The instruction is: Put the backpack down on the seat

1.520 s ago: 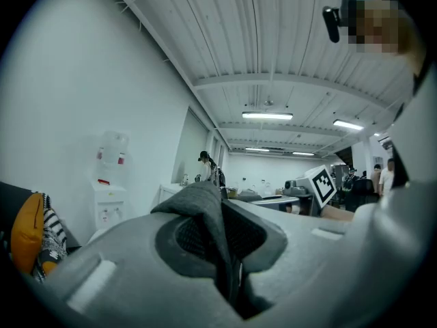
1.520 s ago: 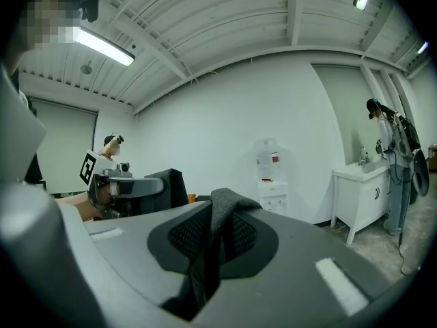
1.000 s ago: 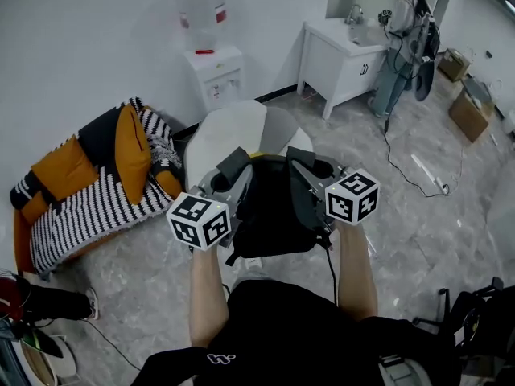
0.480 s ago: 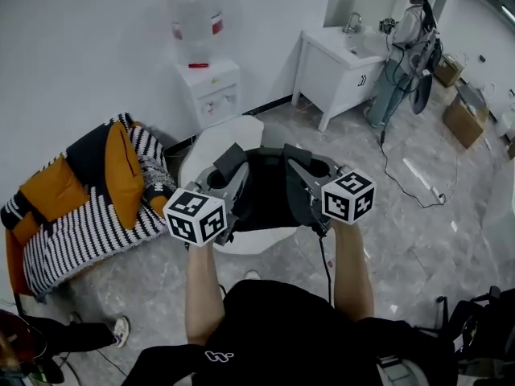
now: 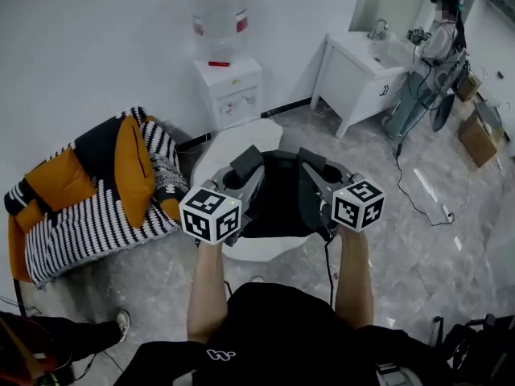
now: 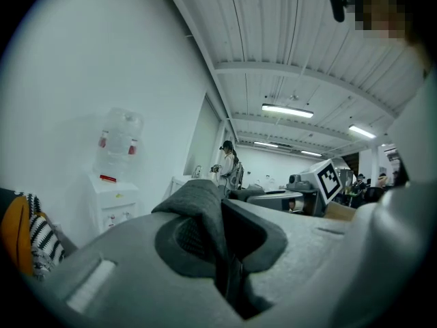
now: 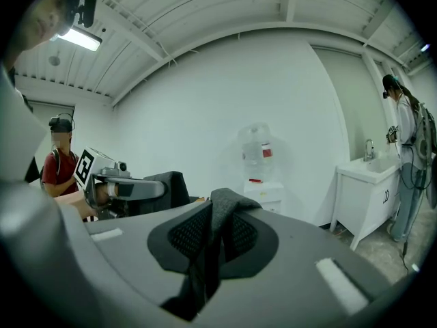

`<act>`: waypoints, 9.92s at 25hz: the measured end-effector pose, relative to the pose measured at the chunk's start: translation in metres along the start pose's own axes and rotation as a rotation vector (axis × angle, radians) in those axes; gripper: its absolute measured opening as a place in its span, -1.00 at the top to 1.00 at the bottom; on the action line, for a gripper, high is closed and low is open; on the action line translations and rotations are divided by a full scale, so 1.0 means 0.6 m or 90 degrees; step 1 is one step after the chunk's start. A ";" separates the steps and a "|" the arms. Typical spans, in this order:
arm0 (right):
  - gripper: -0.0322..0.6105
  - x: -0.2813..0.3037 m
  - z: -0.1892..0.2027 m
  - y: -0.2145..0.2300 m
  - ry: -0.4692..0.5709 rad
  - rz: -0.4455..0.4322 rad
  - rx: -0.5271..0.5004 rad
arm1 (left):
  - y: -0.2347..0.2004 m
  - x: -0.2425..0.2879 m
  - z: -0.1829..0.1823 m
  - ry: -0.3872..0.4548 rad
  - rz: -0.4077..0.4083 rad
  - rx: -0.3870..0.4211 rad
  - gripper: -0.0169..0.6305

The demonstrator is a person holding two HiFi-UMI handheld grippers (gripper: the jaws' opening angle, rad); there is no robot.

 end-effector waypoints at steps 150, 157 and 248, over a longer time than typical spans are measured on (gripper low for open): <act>0.42 0.427 0.899 0.514 -0.162 0.137 0.066 | -0.560 0.264 0.959 -0.273 -0.379 -0.092 0.68; 0.47 0.404 0.877 0.510 -0.158 0.168 0.069 | -0.551 0.219 0.926 -0.265 -0.429 -0.103 0.59; 0.88 0.312 -0.092 0.238 0.147 -0.007 -0.063 | -0.229 0.248 -0.075 0.133 -0.382 0.136 0.95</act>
Point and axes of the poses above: the fingertips, and each gripper's own axes: x forward along the fingers, y to its right, z out of its underside, the point moved 4 cm from there along -x, backward along the fingers, and after that the axes turned 11 degrees about y, right-handed, at the moved point
